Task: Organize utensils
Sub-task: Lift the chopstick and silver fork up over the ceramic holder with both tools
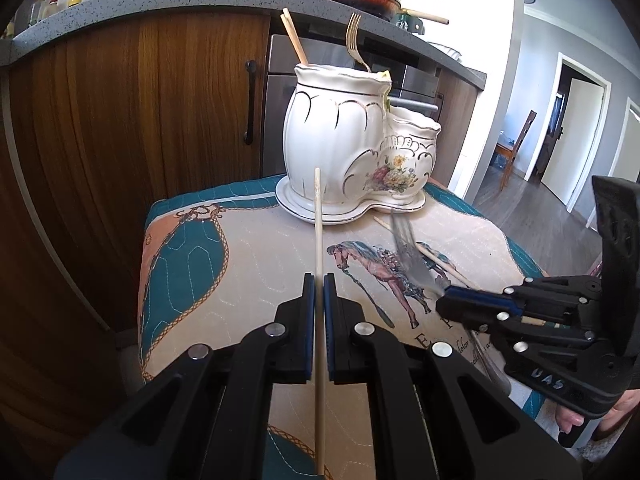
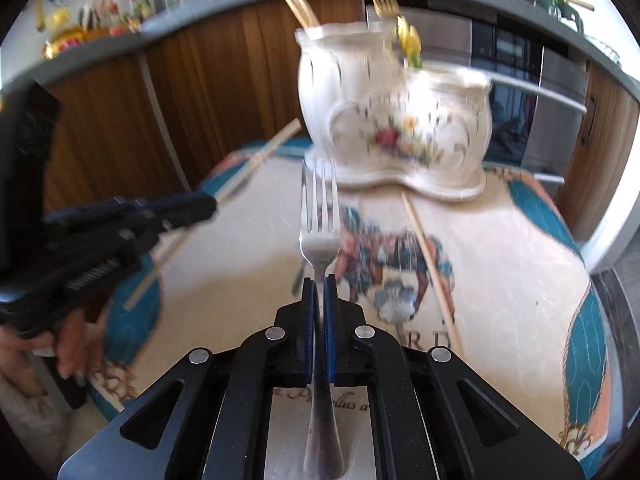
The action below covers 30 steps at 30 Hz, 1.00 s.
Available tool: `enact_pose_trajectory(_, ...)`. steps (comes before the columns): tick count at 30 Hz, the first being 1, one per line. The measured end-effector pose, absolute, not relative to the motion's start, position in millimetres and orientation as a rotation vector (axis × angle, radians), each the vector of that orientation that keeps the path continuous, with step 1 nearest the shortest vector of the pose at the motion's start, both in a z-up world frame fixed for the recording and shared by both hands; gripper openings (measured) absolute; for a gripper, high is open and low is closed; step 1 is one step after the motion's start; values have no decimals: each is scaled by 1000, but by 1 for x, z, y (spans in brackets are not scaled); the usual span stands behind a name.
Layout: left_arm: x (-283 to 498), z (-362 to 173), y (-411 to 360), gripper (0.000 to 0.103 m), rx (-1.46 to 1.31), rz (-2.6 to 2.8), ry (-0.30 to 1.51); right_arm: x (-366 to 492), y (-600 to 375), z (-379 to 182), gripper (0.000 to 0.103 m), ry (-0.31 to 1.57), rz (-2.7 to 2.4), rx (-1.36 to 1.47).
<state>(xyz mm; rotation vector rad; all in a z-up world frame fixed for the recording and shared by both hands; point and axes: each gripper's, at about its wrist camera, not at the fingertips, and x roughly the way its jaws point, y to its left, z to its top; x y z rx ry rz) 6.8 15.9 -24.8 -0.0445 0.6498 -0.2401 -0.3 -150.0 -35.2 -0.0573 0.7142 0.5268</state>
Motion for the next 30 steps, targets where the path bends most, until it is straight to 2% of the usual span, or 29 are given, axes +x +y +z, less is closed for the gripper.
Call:
enact_pose_trajectory(11,-17,9,11,4,-47,-304,497,-26,-167,5,6,441,537,-56)
enact_pose_trajectory(30,0,64,14,4,-84,-322,274,23,-195,81,6,251,511,30)
